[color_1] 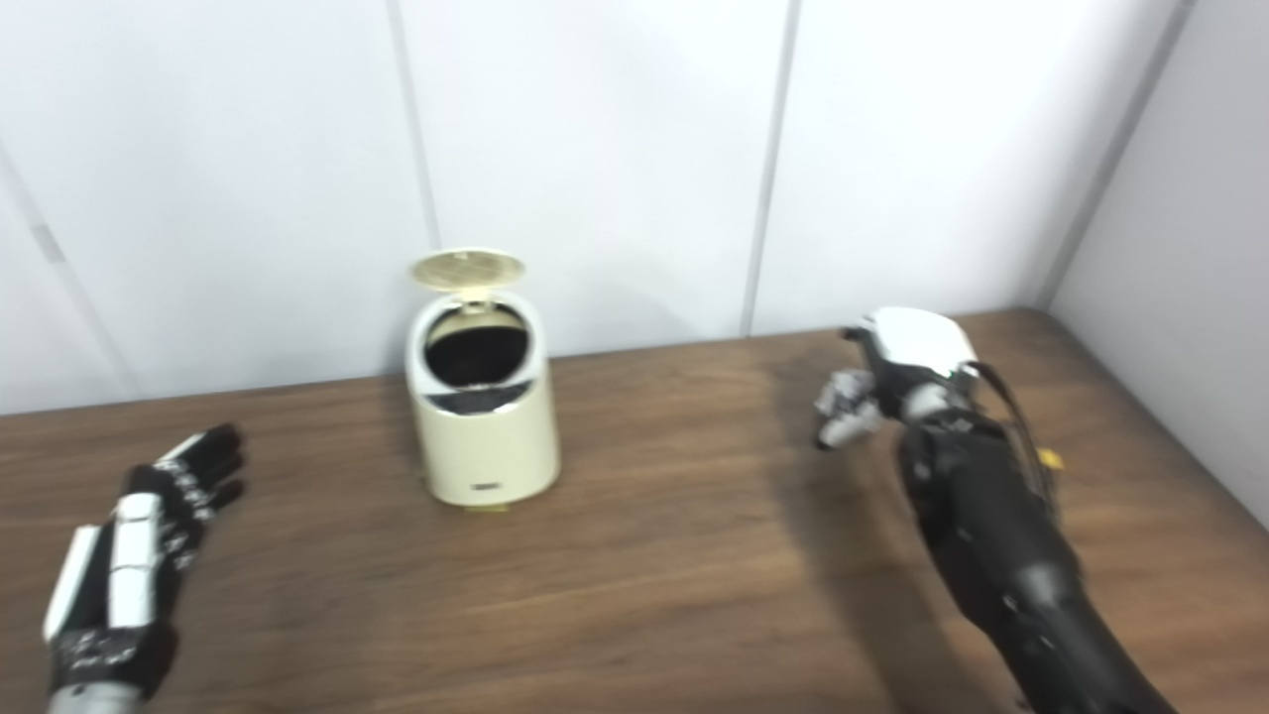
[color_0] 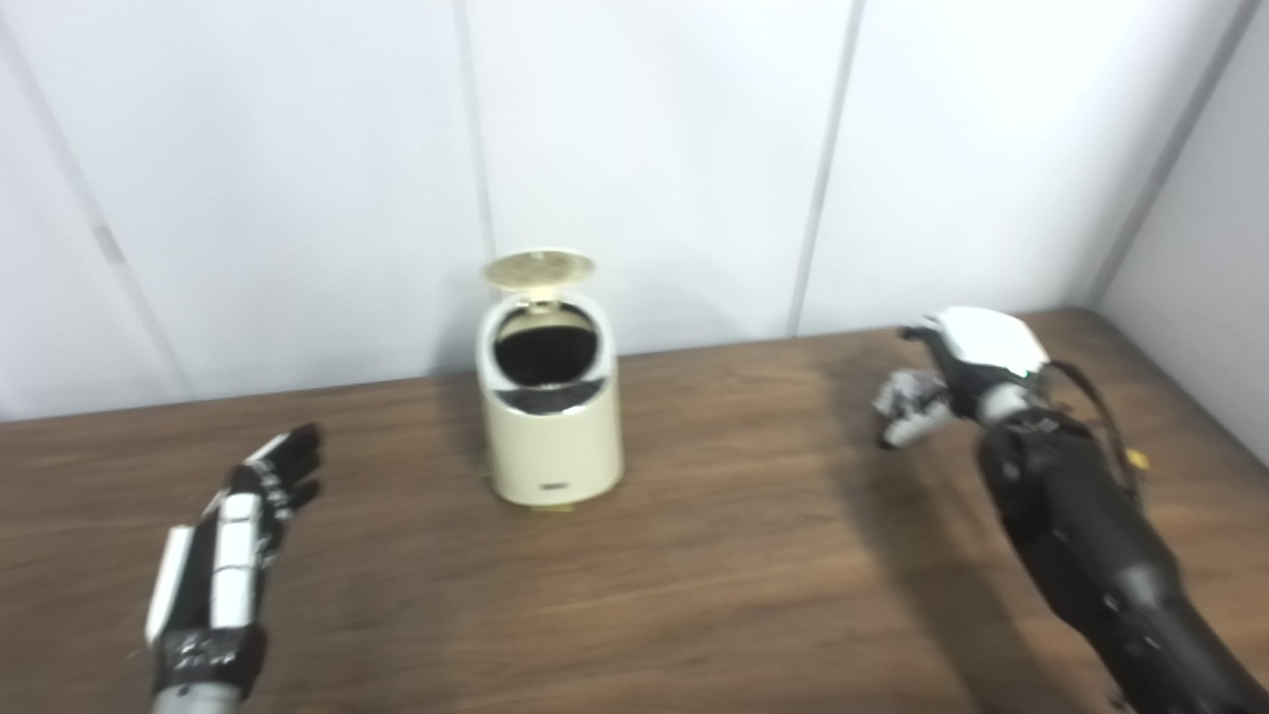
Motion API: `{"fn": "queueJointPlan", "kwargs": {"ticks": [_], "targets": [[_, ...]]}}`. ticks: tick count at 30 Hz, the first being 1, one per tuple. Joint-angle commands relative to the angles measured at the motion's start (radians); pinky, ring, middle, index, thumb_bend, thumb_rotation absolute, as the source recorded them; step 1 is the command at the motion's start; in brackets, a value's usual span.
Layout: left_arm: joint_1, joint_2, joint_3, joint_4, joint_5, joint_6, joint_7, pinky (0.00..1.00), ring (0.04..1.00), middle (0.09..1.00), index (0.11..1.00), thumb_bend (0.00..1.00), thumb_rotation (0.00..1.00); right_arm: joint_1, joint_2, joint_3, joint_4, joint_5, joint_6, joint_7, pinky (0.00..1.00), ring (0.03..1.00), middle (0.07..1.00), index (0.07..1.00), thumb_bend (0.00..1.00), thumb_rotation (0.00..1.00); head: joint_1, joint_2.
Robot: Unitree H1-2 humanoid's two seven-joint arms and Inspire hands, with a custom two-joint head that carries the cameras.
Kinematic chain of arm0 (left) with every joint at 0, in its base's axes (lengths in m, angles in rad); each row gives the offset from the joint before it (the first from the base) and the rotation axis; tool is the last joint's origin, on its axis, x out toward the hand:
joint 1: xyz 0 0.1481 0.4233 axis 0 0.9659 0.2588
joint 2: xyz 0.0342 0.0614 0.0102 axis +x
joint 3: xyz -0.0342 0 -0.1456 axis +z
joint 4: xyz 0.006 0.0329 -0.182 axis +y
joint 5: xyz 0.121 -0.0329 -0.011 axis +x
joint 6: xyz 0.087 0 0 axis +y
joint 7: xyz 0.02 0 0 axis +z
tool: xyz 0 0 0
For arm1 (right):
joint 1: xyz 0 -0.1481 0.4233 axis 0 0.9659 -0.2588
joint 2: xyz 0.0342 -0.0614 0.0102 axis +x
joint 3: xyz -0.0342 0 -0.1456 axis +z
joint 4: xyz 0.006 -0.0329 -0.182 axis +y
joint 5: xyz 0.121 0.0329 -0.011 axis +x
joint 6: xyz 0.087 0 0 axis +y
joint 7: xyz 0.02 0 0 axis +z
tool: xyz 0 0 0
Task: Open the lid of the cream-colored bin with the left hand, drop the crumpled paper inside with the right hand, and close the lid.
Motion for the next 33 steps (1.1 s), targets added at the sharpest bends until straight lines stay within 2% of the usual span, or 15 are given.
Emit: {"fn": "queueJointPlan", "kwargs": {"ticks": [1,8,12,18,20,29,33], "targets": [[-0.045,0.008,0.005,-0.027,-0.017,-0.012,0.004,0.87,0.888,0.869,0.843,0.61,1.0,-0.063,-0.042,-0.005,-0.003,0.012,-0.003,-0.032,0.66,0.891,0.931,0.831,0.95,0.3,-0.004,0.001],[-0.051,0.009,0.007,-0.035,-0.015,-0.023,0.014,0.84,0.879,0.866,0.844,0.56,1.0,-0.081,-0.063,0.023,0.035,0.06,-0.033,-0.03,0.63,0.867,0.928,0.822,0.93,0.25,-0.001,0.004],[-0.053,0.015,0.008,-0.037,0.002,-0.007,0.024,0.86,0.875,0.855,0.833,0.62,1.0,-0.104,-0.076,0.05,0.071,0.088,-0.039,-0.009,0.63,0.861,0.921,0.824,0.91,0.25,-0.004,0.002],[-0.056,0.011,0.006,-0.039,0.013,-0.019,0.027,0.81,0.854,0.839,0.819,0.57,1.0,-0.164,-0.091,0.101,0.131,0.106,-0.007,0.063,0.62,0.852,0.929,0.84,0.9,0.24,-0.008,-0.001],[-0.056,0.011,0.005,-0.044,0.01,-0.013,0.023,0.83,0.862,0.845,0.824,0.58,1.0,-0.177,-0.094,0.108,0.144,0.115,0.001,0.073,0.63,0.862,0.93,0.837,0.91,0.23,-0.009,0.0],[-0.05,0.008,0.005,-0.056,0.02,-0.006,0.035,0.84,0.862,0.849,0.829,0.6,1.0,-0.202,-0.107,0.139,0.185,0.138,-0.011,0.07,0.61,0.833,0.908,0.804,0.9,0.2,-0.014,0.001],[-0.049,0.009,0.005,-0.055,0.013,-0.01,0.035,0.84,0.866,0.852,0.83,0.6,1.0,-0.211,-0.112,0.152,0.206,0.151,-0.026,0.069,0.58,0.772,0.872,0.792,0.88,0.17,-0.013,0.001]]}}
